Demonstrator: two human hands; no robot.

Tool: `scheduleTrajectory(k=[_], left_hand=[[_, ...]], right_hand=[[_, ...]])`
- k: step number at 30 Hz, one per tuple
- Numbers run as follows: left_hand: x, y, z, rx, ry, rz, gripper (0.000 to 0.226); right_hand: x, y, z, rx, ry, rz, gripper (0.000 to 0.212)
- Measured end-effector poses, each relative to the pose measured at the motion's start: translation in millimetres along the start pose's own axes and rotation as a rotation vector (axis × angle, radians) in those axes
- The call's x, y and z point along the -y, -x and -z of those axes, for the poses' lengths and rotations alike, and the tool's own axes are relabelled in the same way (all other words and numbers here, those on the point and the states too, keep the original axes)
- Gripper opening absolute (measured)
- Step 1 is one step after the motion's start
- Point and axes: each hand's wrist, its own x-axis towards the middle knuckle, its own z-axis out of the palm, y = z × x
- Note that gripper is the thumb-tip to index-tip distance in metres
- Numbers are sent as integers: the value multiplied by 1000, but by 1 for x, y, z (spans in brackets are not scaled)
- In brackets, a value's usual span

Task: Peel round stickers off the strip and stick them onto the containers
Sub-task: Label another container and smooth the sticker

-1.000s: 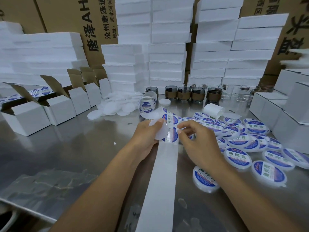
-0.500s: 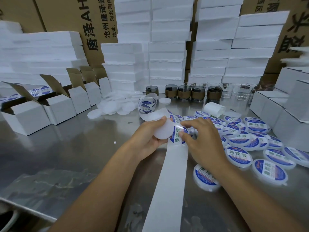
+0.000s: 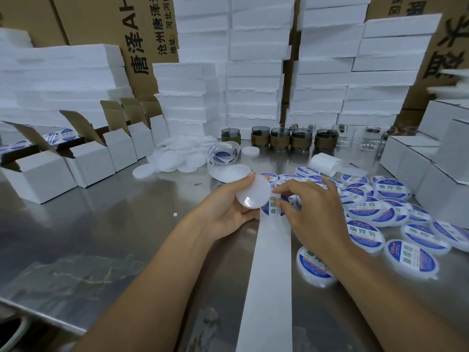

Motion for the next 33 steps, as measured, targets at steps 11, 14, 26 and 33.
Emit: scheduleTrajectory(k=[11, 14, 26, 33], left_hand=[[3, -5, 0, -121, 59, -68, 30], [3, -8, 1, -159, 64, -116, 19], [7, -12, -1, -289, -300, -319, 18], [3, -5, -7, -192, -227, -575, 21]], right_hand=[[3, 1, 4, 5, -75, 68, 7], [6, 0, 6, -44, -122, 55, 8], [13, -10, 22, -45, -1070, -471, 36], [19, -12, 24, 91, -1386, -529, 14]])
